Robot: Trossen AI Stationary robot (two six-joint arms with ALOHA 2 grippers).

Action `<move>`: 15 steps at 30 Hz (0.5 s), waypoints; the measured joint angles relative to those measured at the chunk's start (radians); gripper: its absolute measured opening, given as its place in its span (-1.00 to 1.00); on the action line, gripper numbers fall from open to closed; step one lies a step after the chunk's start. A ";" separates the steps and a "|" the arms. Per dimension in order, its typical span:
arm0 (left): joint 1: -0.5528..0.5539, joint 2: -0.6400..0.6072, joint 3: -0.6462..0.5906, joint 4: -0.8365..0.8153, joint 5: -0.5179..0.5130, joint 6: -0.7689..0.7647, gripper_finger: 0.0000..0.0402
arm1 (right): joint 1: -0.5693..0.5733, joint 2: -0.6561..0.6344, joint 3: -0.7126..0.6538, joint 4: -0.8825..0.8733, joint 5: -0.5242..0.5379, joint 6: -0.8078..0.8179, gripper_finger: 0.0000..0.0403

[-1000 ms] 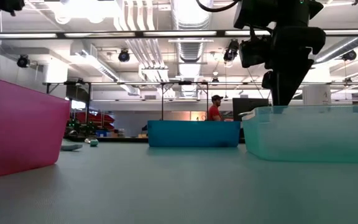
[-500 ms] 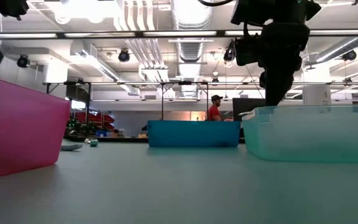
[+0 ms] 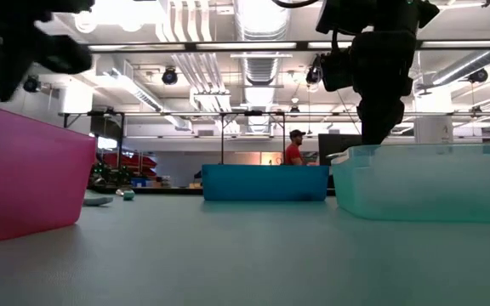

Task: Sort silverware by color (type)
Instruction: Put the blue spoon into the blue bin

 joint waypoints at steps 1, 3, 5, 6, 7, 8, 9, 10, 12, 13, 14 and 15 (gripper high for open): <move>0.018 -0.001 0.002 -0.006 -0.016 0.044 -0.75 | 0.000 0.000 0.000 0.000 0.000 0.000 0.09; 0.067 -0.003 -0.009 -0.004 -0.022 0.129 -0.75 | 0.000 0.000 0.000 0.000 0.000 0.000 0.09; 0.134 -0.003 -0.035 0.008 -0.022 0.182 -0.75 | 0.000 0.000 0.000 0.000 0.000 0.000 0.09; 0.174 -0.003 -0.051 0.016 -0.022 0.194 -0.75 | 0.000 0.000 0.000 0.000 0.000 -0.001 0.09; 0.216 -0.003 -0.068 0.019 -0.023 0.202 -0.75 | 0.000 0.000 0.000 0.000 0.000 -0.001 0.09; 0.258 -0.003 -0.085 0.020 -0.024 0.206 -0.75 | 0.000 0.000 0.000 0.000 0.000 -0.001 0.09; 0.302 -0.003 -0.102 0.027 -0.025 0.211 -0.75 | 0.000 0.000 0.000 0.000 0.000 -0.001 0.09; 0.346 -0.003 -0.120 0.040 -0.025 0.213 -0.75 | 0.000 0.000 0.000 0.000 0.000 -0.001 0.09; 0.431 -0.003 -0.156 0.062 -0.025 0.213 -0.75 | 0.000 0.000 0.000 0.000 0.000 -0.001 0.09; 0.470 -0.003 -0.171 0.071 -0.024 0.213 -0.75 | 0.000 0.000 0.000 0.000 0.000 -0.001 0.09; 0.503 -0.003 -0.186 0.081 -0.024 0.213 -0.75 | 0.000 0.000 0.000 0.000 0.000 -0.001 0.09; 0.531 -0.003 -0.197 0.087 -0.024 0.213 -0.75 | 0.000 0.000 0.000 0.000 0.000 -0.002 0.09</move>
